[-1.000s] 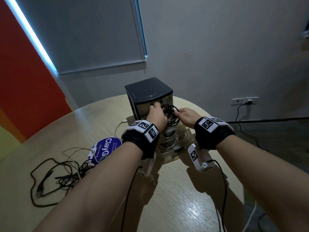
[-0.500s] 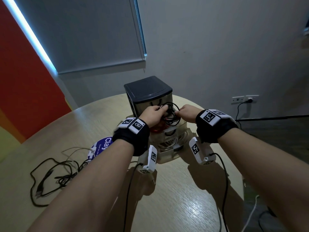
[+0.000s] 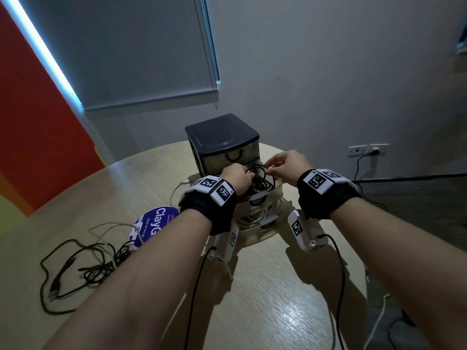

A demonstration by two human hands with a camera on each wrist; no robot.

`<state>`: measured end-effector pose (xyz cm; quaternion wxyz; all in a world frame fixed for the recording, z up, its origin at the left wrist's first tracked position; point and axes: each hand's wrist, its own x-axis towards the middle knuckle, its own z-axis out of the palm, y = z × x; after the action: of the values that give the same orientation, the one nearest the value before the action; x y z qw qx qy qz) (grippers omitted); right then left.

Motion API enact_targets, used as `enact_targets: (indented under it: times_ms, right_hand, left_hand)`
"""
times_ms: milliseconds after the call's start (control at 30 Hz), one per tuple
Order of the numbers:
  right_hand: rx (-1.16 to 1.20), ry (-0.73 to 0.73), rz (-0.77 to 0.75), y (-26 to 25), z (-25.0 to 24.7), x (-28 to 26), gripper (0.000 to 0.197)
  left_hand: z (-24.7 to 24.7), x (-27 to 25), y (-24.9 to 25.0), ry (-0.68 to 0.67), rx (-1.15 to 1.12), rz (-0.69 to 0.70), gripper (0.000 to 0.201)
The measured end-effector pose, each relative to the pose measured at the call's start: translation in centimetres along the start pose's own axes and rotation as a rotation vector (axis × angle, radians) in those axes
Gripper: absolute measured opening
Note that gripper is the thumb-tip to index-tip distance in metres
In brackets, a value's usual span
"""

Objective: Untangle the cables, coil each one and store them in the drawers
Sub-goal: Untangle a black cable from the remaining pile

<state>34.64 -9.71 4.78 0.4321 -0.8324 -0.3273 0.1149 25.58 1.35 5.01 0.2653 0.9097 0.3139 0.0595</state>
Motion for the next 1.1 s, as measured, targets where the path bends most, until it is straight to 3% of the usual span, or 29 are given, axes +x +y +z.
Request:
enact_targets:
  times_ms: [267,667,800,933,1100]
  right_hand:
    - [0.093,0.059,-0.013,1.0,0.2,0.6,0.009]
    - [-0.434,0.088,-0.056,-0.5,1.6,0.6,0.017]
    - [-0.535,0.037,-0.09,-0.1,2.2,0.2,0.018]
    - [-0.542,-0.019,-0.066,-0.3,2.3,0.3,0.025]
    - [-0.386,-0.027,-0.065,-0.4,2.1,0.3,0.031]
  left_hand:
    - [0.9,-0.1,0.0,0.1,-0.055,0.079,0.033]
    - [2.8,-0.1,-0.1,0.174,0.26,0.073,0.034]
    - [2.5,0.6,-0.1,0.25,0.096,0.05,0.02]
    - [1.7,0.6,-0.3,0.174,0.248,0.171,0.026]
    - [1.4,0.4,-1.0,0.125,0.161,0.236,0.035]
